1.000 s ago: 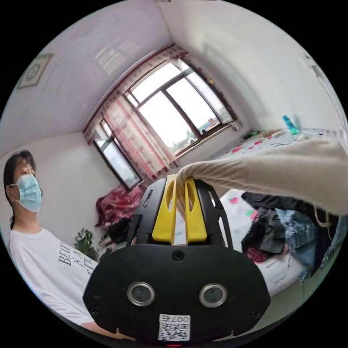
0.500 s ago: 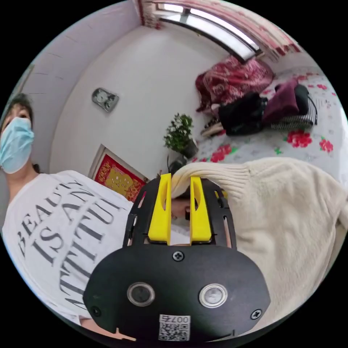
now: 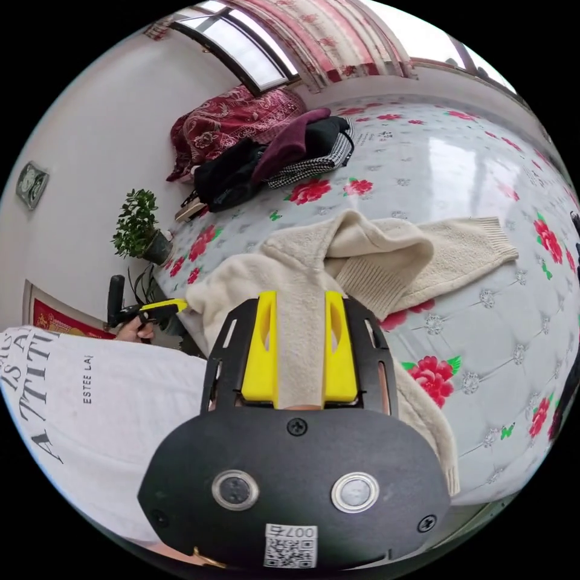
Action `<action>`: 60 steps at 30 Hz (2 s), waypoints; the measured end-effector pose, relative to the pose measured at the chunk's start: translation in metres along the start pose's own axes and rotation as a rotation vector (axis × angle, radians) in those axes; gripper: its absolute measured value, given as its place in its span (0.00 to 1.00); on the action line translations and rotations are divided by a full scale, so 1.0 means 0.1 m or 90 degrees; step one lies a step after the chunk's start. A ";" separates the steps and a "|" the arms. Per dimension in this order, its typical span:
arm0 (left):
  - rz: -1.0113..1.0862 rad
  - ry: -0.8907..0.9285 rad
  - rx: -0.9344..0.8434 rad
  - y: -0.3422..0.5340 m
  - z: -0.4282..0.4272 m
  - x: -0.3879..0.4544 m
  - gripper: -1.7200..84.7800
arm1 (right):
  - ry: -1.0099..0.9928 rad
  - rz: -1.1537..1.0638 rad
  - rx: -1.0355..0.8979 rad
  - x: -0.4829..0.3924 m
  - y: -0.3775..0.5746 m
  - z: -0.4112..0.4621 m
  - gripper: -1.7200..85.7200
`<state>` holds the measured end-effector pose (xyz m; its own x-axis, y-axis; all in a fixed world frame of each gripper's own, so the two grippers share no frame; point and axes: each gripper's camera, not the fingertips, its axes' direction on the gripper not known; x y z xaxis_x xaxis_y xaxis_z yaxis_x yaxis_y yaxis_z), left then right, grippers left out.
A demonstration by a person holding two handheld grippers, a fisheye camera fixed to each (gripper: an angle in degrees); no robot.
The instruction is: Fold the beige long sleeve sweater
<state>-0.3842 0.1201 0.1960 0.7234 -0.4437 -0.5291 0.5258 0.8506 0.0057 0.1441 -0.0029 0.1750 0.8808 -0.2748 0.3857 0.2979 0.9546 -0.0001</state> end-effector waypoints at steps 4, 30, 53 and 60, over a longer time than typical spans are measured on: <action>-0.044 0.021 0.018 -0.11 -0.31 -0.04 0.07 | 0.038 0.002 -0.008 -0.01 -0.47 0.56 0.12; 0.079 0.010 -0.190 -0.78 -0.48 1.07 0.17 | -0.284 -0.334 -0.179 -0.81 -1.21 1.56 0.10; 0.076 0.093 -0.099 -0.68 -1.56 1.62 0.09 | 0.012 -0.370 -0.363 -0.11 -2.06 2.95 0.06; 0.094 0.198 -0.042 -1.17 -1.68 1.76 0.09 | 0.090 -0.189 -0.173 0.47 -1.80 1.71 0.02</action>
<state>-0.3937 -0.0102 -0.0398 0.6135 -0.2157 -0.7597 0.3885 0.9200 0.0525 0.0685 -0.1682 0.3506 0.7779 -0.5646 0.2758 0.6161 0.7717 -0.1579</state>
